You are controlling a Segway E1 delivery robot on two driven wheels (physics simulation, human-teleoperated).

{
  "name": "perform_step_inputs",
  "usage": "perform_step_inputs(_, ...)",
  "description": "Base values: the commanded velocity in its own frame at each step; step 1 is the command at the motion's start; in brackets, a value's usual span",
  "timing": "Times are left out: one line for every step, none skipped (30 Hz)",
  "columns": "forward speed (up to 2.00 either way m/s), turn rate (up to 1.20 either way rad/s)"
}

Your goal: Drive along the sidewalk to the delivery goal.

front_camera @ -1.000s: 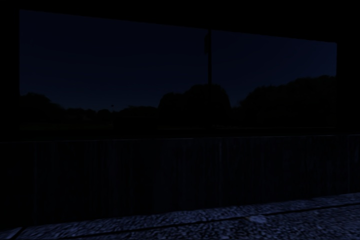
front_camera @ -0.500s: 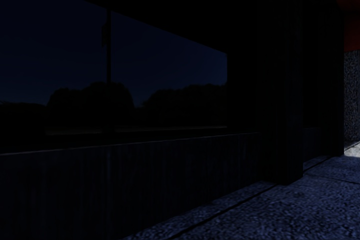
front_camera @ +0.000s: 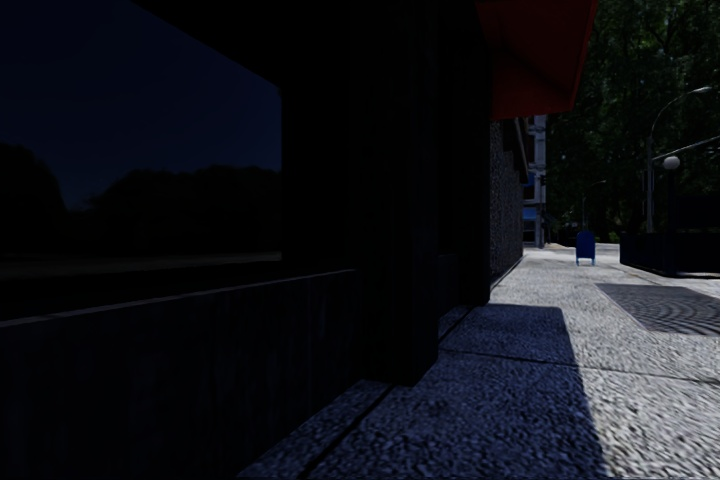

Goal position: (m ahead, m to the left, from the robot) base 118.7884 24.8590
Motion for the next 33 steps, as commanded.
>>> perform_step_inputs(1.20, -0.91)
perform_step_inputs(1.20, -0.91)
perform_step_inputs(1.20, -0.91)
perform_step_inputs(1.20, -0.88)
perform_step_inputs(1.20, -0.79)
perform_step_inputs(1.20, -0.79)
perform_step_inputs(1.20, -0.74)
perform_step_inputs(1.21, -0.73)
perform_step_inputs(1.21, -0.73)
perform_step_inputs(1.21, -0.73)
perform_step_inputs(1.21, -0.73)
perform_step_inputs(1.21, -0.73)
perform_step_inputs(1.21, -0.73)
perform_step_inputs(1.21, -0.73)
perform_step_inputs(1.21, -0.73)
perform_step_inputs(1.21, -0.73)
perform_step_inputs(1.21, -0.73)
perform_step_inputs(1.21, -0.73)
perform_step_inputs(1.21, -0.73)
perform_step_inputs(1.21, -0.73)
perform_step_inputs(1.21, -0.73)
perform_step_inputs(1.21, -0.73)
perform_step_inputs(1.21, -0.73)
perform_step_inputs(1.21, -0.72)
perform_step_inputs(1.21, -0.72)
perform_step_inputs(1.21, 0.00)
perform_step_inputs(1.21, 0.00)
perform_step_inputs(1.21, 0.00)
perform_step_inputs(1.21, 0.00)
perform_step_inputs(1.21, 0.00)
perform_step_inputs(1.21, 0.00)
perform_step_inputs(1.21, 0.00)
perform_step_inputs(1.21, 0.00)
